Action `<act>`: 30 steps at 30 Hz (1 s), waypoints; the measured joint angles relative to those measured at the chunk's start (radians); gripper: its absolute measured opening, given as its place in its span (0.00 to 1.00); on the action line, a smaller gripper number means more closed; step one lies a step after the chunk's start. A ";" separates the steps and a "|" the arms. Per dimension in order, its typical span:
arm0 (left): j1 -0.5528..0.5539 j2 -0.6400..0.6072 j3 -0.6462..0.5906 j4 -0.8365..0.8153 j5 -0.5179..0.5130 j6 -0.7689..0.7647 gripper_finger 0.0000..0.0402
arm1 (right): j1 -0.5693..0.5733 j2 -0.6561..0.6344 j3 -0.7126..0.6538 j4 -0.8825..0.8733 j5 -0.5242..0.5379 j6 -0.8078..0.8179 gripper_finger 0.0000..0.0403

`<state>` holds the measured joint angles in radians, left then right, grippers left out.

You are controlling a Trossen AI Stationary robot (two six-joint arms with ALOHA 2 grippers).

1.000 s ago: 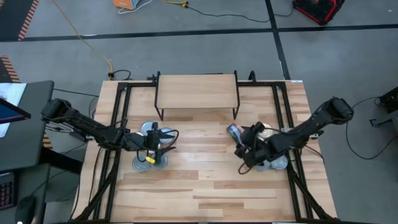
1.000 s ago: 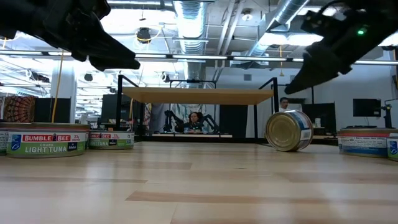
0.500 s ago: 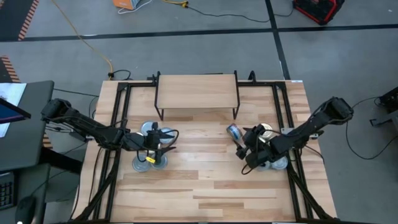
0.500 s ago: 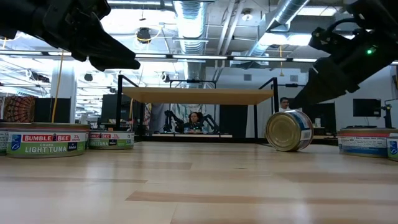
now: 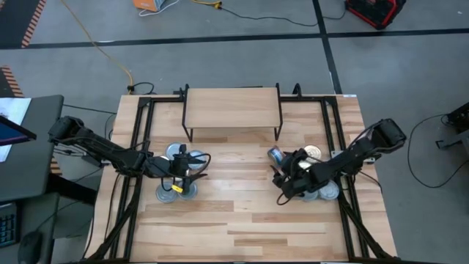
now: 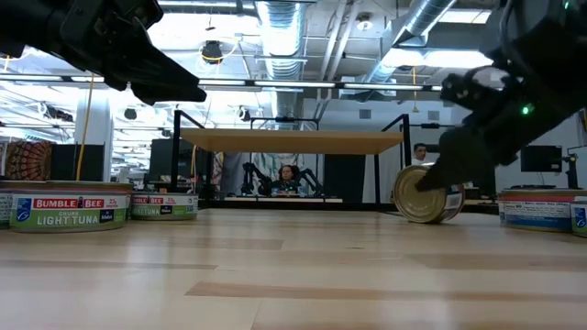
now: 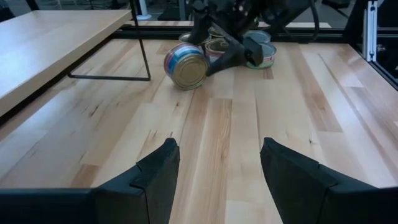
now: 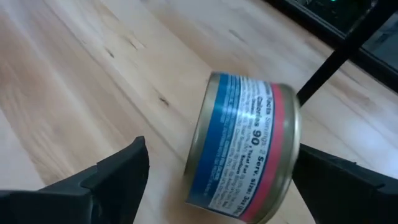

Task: Stack canned seafood by type on shelf
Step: Put the pink and blue tuna on the shelf

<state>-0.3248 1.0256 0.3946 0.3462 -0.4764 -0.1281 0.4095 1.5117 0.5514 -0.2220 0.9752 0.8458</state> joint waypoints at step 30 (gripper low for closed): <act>0.000 0.000 0.000 -0.019 -0.099 0.029 0.53 | -0.136 -0.066 0.265 0.278 -0.046 -1.215 0.53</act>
<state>-0.3248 1.0260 0.3946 0.3267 -0.5758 -0.0988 0.2736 1.4453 0.8163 0.0558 0.9292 -0.3688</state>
